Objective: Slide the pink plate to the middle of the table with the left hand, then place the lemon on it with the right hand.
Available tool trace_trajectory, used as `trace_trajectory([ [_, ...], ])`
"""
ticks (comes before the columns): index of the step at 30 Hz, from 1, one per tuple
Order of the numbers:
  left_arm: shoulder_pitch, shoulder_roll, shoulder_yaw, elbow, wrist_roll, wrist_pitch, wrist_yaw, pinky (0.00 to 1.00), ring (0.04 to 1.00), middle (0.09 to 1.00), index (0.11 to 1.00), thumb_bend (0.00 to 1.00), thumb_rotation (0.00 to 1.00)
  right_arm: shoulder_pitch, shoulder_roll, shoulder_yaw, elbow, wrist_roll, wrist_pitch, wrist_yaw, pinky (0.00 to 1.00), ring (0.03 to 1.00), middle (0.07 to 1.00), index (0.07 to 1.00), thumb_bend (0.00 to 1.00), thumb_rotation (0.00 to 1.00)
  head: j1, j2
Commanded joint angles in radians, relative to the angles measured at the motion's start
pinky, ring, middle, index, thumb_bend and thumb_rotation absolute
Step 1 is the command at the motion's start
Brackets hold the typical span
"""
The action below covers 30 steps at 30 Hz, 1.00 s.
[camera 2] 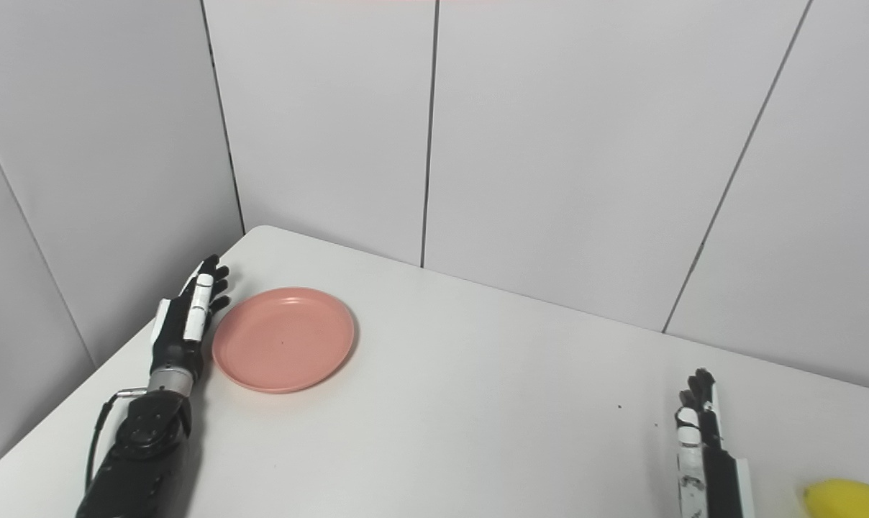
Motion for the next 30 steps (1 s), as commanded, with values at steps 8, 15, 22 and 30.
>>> trace_trajectory([
  [8, -0.01, -0.039, -0.037, -0.03, -0.05, -0.028, -0.03, 0.89, 0.894, 0.88, 0.877, 0.69, 1.0, -0.022, 0.003, 0.002, -0.062, -0.003, 0.024, 0.006, 1.0, 1.0, 1.0, 1.0, 0.2, 1.0, -0.005, 0.007],
  [15, -0.009, -0.069, -0.074, -0.062, -0.083, -0.02, -0.07, 0.88, 0.895, 0.881, 0.875, 0.7, 1.0, -0.016, 0.008, 0.004, -0.08, -0.017, 0.044, -0.004, 1.0, 1.0, 1.0, 1.0, 0.21, 1.0, -0.007, 0.016],
  [22, -0.005, -0.093, -0.107, -0.073, -0.082, -0.011, -0.093, 0.92, 0.912, 0.892, 0.888, 0.69, 1.0, -0.012, 0.015, 0.002, -0.081, -0.024, 0.039, -0.003, 1.0, 1.0, 1.0, 1.0, 0.18, 1.0, -0.011, 0.023],
  [30, -0.001, -0.111, -0.137, -0.085, -0.082, -0.013, -0.104, 0.92, 0.915, 0.905, 0.897, 0.68, 1.0, -0.011, 0.027, -0.004, -0.067, -0.022, 0.026, -0.01, 1.0, 1.0, 1.0, 1.0, 0.2, 1.0, -0.033, 0.036],
])
